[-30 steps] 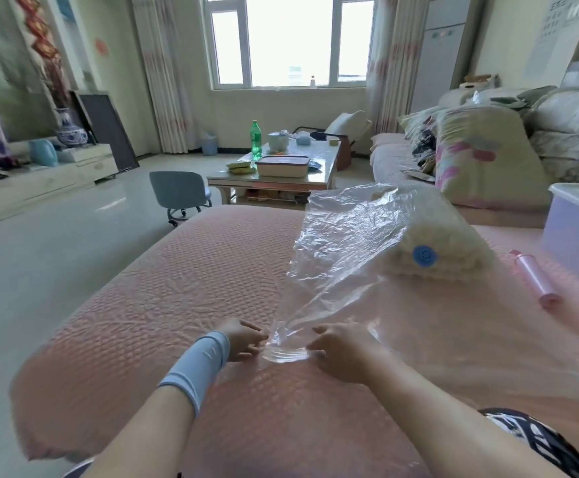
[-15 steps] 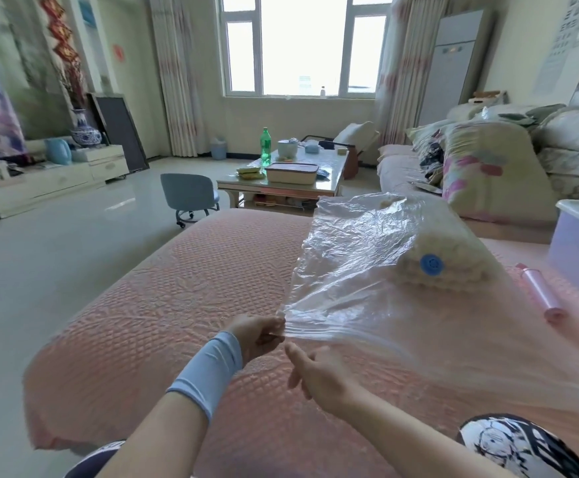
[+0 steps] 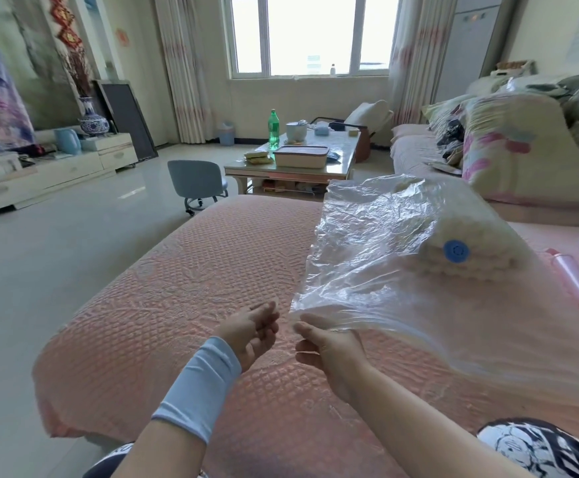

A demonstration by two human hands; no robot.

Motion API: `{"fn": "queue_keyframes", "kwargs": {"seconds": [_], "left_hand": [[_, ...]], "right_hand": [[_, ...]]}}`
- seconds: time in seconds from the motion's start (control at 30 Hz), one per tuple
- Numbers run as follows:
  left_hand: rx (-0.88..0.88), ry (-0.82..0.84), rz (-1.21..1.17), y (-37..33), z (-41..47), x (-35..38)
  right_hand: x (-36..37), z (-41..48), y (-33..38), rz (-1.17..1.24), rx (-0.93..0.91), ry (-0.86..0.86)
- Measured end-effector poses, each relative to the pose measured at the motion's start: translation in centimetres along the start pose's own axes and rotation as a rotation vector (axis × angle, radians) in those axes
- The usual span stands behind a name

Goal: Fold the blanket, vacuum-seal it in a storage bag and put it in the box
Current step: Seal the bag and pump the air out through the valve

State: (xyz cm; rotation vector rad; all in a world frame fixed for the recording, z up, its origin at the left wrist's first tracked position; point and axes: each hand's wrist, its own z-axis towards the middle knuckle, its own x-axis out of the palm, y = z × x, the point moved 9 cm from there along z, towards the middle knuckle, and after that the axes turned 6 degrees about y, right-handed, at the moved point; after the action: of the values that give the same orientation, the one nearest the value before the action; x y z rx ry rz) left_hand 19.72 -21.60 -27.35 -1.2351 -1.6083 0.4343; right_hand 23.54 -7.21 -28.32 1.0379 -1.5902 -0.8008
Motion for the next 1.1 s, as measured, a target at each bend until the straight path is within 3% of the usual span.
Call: {"fn": "queue_keyframes", "kwargs": {"seconds": [0.1, 0.27, 0.63, 0.9, 1.1], "left_hand": [[0.05, 0.062, -0.001, 0.1, 0.2, 0.4], [0.076, 0.022, 0.078, 0.4, 0.0, 0.2], [0.039, -0.047, -0.028, 3.3, -1.4, 0.9], [-0.025, 0.008, -0.107, 3.5, -1.2, 1.7], [-0.008, 0.012, -0.039, 3.5, -1.4, 1.8]], "right_hand": [[0.2, 0.1, -0.2, 0.019, 0.034, 0.038], [0.8, 0.2, -0.7, -0.001, 0.089, 0.108], [0.2, -0.3, 0.8, -0.103, -0.08, 0.047], [-0.2, -0.3, 1.4, -0.077, -0.152, 0.0], [-0.9, -0.3, 1.5, -0.044, -0.168, -0.064]]}}
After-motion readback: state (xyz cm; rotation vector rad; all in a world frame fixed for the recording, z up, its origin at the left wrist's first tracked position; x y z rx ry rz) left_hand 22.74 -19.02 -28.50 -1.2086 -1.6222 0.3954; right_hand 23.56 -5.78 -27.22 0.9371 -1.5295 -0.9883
